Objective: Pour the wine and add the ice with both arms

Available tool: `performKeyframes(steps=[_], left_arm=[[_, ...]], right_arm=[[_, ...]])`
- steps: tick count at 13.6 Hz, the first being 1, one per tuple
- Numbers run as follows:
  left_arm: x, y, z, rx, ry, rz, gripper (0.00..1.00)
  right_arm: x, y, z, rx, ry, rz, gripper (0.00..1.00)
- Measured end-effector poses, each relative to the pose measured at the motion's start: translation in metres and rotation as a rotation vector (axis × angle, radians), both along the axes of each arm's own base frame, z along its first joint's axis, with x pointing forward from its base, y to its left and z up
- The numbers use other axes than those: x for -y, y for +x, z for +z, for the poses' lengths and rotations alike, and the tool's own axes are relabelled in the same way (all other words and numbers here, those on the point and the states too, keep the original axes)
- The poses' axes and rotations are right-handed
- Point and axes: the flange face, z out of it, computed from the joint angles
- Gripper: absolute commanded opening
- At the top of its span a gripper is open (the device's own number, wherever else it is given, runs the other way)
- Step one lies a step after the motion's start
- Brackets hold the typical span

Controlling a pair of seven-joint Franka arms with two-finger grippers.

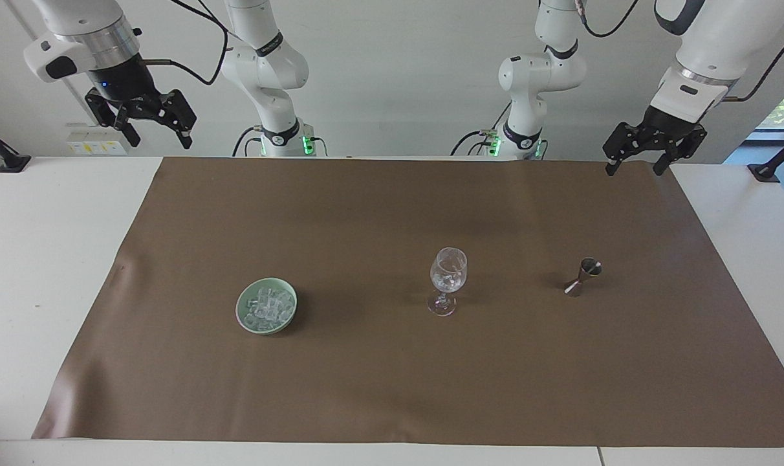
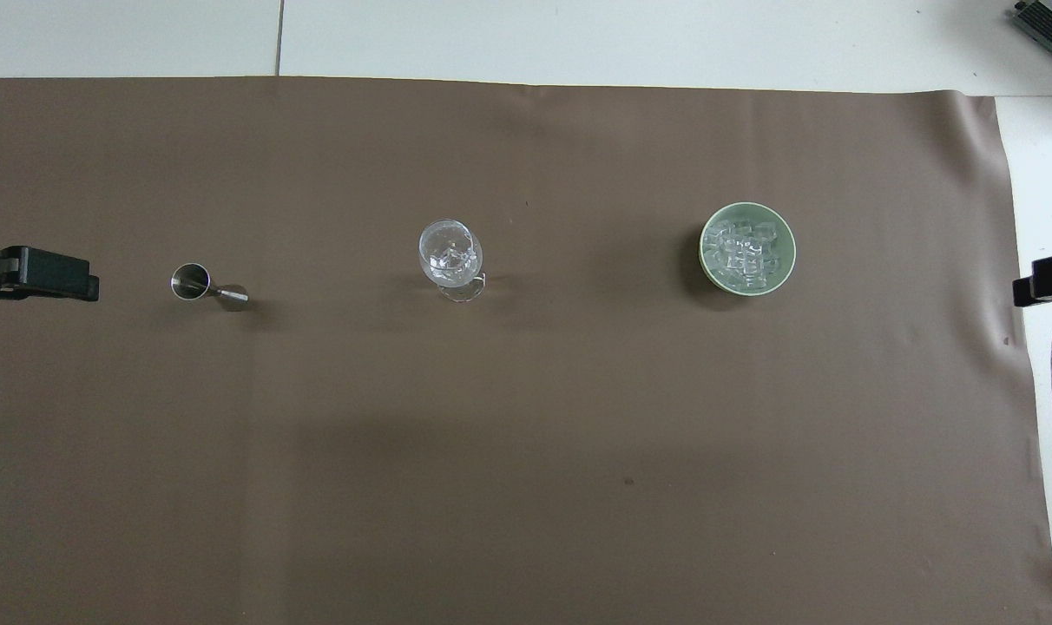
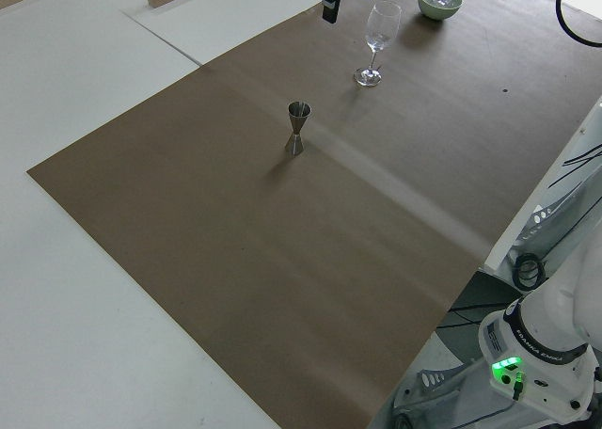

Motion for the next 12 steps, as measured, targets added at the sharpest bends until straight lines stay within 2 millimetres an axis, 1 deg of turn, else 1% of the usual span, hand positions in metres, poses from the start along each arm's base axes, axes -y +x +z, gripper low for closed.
performKeyframes(steps=[4,12], left_arm=[[0.0000,-0.0008,0.0012,0.002,0.000,0.000,1.00],[-0.0026,-0.0009,0.0013,0.001,0.000,0.005,1.00]], right_arm=[[-0.0002,-0.0061,0.0022,-0.018,0.000,-0.001,1.00],[-0.0008,-0.0064,0.0018,-0.022,0.001,0.000,1.00]])
